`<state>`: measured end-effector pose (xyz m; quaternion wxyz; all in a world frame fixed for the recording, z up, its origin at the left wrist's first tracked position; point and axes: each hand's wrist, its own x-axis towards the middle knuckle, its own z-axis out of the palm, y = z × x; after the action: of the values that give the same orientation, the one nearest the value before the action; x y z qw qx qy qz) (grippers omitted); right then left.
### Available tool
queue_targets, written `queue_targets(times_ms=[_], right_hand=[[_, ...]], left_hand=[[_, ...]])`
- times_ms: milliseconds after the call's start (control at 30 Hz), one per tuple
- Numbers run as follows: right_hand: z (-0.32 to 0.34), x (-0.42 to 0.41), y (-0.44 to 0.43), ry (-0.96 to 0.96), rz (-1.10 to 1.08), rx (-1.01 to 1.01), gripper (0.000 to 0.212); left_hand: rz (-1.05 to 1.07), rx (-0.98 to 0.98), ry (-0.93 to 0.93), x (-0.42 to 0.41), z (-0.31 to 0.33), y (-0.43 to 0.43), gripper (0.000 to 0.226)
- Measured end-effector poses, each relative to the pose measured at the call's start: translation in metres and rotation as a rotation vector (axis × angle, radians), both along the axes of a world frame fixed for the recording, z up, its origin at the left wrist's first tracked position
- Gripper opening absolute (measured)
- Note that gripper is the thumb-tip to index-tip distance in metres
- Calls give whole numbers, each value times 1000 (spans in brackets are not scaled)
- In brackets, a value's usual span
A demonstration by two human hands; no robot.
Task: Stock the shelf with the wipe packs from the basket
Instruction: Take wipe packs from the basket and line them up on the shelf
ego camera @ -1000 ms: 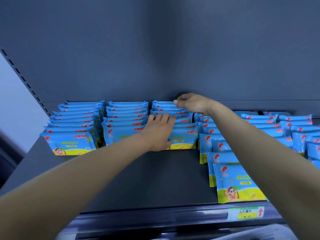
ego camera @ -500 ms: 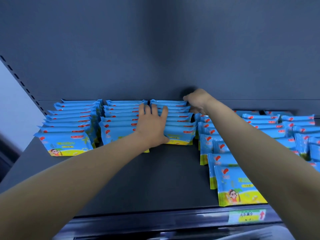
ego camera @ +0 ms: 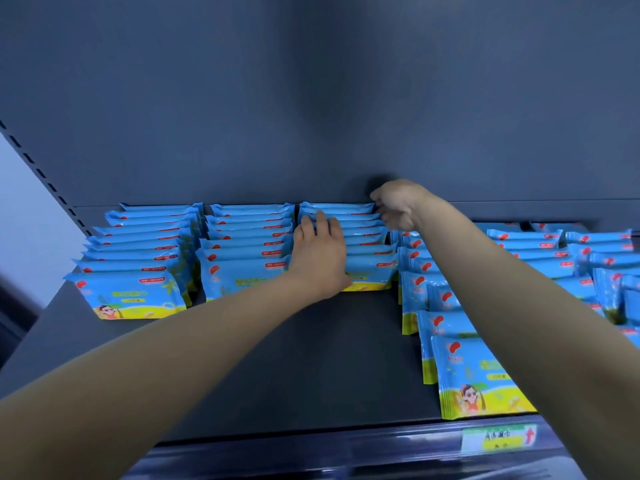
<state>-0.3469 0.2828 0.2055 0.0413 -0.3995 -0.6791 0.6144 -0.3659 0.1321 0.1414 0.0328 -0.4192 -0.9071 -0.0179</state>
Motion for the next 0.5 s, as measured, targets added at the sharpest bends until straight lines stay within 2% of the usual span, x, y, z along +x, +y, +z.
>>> queue_targets(times_ms=[100,167,300,400,500], right_hand=[[1,9,-1,-76,107,42,26],[3,16,-1,-163,233,167,44],[11,29,-3,-204,485,480,55],[13,36,-10,-319,700,654,91],[-5,37,-28,-517,869,990,113]], left_hand=[[-36,-63,69,-8,1,-6,112],[-56,-109,64,-15,4,-9,115],[-78,-124,71,-22,9,-12,112],[-82,-106,111,-21,8,-14,110],[-125,-74,77,-23,10,-21,108]])
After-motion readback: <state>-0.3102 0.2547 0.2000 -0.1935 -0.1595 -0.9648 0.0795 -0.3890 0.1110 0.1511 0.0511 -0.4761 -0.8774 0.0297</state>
